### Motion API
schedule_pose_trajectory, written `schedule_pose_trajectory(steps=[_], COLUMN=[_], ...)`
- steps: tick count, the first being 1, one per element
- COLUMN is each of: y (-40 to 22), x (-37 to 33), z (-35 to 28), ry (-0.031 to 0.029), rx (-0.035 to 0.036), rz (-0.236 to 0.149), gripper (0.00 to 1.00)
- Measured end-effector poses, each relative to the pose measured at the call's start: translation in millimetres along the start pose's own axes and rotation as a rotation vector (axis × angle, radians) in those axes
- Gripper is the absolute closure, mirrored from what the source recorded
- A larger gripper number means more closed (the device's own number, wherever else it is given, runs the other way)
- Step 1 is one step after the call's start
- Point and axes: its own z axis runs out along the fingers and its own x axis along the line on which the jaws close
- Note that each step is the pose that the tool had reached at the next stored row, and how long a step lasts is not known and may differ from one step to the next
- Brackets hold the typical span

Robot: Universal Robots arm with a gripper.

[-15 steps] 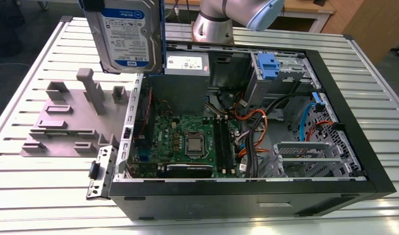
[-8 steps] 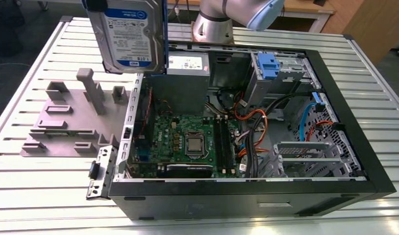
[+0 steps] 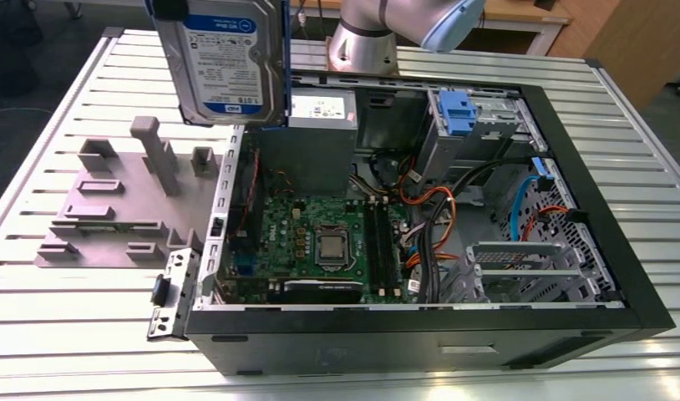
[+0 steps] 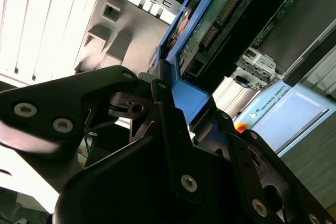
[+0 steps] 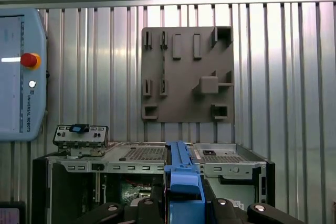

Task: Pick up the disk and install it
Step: 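Pick up the disk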

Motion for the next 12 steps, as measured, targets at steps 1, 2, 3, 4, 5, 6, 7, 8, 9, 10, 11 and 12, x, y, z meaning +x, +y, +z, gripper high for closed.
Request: schedule_pose_trajectory(steps=[1,2,3,4,5,6,7,8,9,10,11,12], y=[-0.2,-0.5,-0.7,-1.0,-1.2,-1.5,-1.7,-1.9,-2.1,-2.4,-2.6,-2.8], x=[0.0,-0.1,-0.1,-0.1,-0.1,-0.1,-0.1,-0.1,-0.1,-0.1,-0.1,-0.1], z=[0.0,0.0,0.0,0.0,0.0,-0.1,0.0,0.0,-0.1,-0.1,-0.1,-0.1], ry=[0.0000,0.0000,0.0000,0.0000,0.0000,0.0000,0.0000,0.0000,0.0000,0.0001,0.0000,0.0000], rx=[0.0001,0.0000,0.0000,0.0000,0.0000,0.0000,0.0000,0.0000,0.0000,0.0000,0.0000,0.0000], rz=[0.000,0.000,0.000,0.000,0.000,0.000,0.000,0.000,0.000,0.000,0.000,0.000], gripper=[0.64,0.64,0.64,0.64,0.64,0.64,0.64,0.64,0.64,0.64,0.64,0.64])
